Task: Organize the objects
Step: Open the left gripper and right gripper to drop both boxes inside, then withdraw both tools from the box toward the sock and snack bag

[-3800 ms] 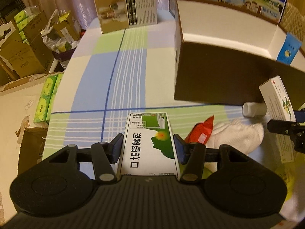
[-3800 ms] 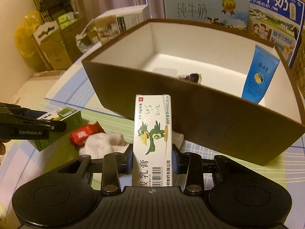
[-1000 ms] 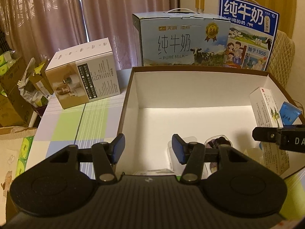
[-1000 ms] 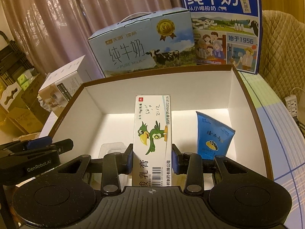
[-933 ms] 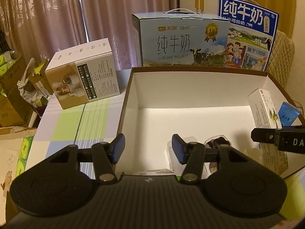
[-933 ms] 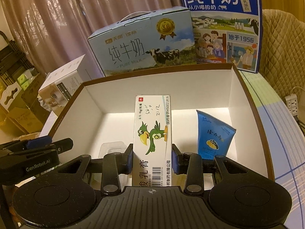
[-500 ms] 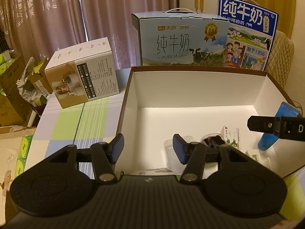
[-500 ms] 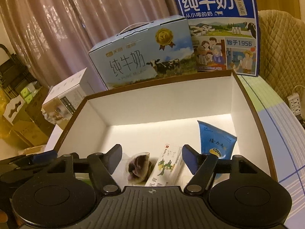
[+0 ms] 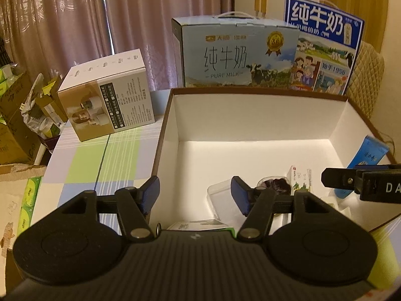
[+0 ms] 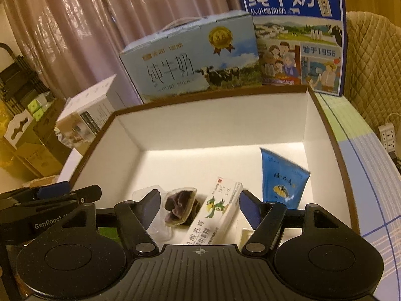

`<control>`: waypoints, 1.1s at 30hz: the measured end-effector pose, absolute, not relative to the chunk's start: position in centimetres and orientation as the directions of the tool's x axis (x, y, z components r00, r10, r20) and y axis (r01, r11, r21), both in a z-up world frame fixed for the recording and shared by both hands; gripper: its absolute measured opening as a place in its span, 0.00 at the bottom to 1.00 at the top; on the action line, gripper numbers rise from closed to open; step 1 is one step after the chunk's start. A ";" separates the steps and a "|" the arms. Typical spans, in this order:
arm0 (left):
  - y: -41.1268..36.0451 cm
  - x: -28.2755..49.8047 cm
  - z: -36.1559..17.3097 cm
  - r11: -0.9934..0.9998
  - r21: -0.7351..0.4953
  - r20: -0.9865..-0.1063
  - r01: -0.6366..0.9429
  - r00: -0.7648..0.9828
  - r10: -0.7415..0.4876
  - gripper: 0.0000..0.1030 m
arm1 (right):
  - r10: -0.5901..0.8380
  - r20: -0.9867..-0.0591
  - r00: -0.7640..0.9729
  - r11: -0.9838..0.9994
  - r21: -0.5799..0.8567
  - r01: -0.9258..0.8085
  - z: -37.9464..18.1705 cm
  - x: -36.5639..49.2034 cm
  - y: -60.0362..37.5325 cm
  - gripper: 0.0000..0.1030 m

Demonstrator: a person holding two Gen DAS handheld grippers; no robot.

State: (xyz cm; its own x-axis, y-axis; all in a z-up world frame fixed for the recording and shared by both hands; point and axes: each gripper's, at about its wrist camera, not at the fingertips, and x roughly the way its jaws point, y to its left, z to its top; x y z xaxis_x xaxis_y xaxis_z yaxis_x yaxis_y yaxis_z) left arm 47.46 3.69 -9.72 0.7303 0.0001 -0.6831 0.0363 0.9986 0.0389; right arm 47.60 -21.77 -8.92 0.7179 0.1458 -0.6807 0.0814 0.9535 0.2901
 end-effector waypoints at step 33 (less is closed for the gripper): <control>2.7 33.7 -4.2 0.999 0.012 -0.682 0.051 0.731 -0.029 0.62 | 0.211 -0.603 0.770 0.964 0.258 -0.063 -3.4 34.6 -20.0 0.65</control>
